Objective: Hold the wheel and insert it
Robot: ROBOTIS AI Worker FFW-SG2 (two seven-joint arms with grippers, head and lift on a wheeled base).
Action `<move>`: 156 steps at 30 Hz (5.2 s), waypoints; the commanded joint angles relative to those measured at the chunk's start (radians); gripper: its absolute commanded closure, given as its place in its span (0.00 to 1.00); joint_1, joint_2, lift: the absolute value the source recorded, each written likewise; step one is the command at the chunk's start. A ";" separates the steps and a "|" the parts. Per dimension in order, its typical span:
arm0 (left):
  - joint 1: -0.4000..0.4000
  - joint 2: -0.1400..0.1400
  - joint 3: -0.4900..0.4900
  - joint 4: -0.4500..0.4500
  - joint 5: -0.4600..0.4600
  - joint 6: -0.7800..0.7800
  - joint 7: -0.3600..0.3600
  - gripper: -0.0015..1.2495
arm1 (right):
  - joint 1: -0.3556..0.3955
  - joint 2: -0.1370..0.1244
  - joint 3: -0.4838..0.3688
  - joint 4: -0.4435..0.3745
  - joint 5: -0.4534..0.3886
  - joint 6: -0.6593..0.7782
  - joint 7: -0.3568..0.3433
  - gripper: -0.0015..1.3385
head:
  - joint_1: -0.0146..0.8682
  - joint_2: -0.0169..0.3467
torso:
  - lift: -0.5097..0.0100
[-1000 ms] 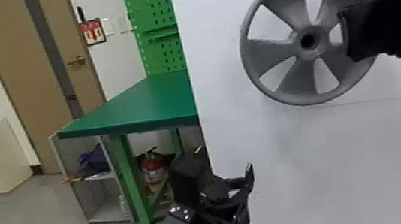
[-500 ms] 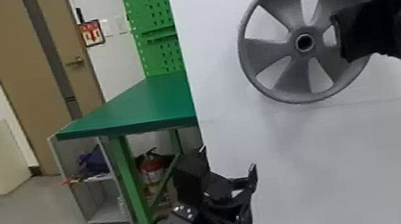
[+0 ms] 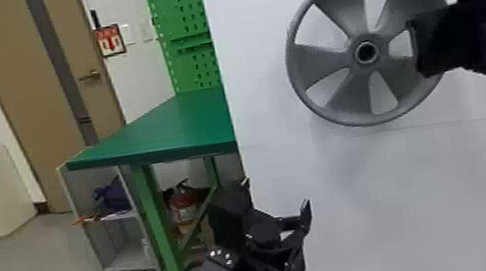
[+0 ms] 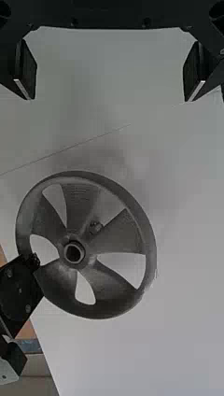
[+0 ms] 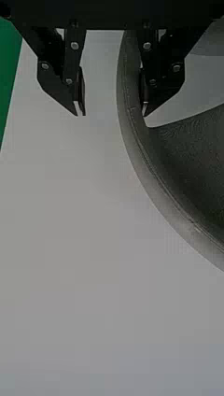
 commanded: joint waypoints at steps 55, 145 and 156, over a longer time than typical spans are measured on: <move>0.096 -0.202 0.204 -0.035 -0.098 0.043 -0.088 0.08 | 0.788 -0.012 0.012 -0.633 -0.123 -0.311 0.107 0.32 | 0.41 0.95 | 0.13; 0.205 -0.248 0.262 0.054 -0.043 -0.243 -0.103 0.08 | 1.224 -0.064 -0.016 -0.583 -0.049 -0.782 0.129 0.32 | 0.41 0.95 | 0.13; 0.207 -0.248 0.260 0.057 -0.040 -0.234 -0.103 0.08 | 1.221 -0.069 -0.019 -0.583 -0.052 -0.780 0.132 0.32 | 0.41 0.95 | 0.13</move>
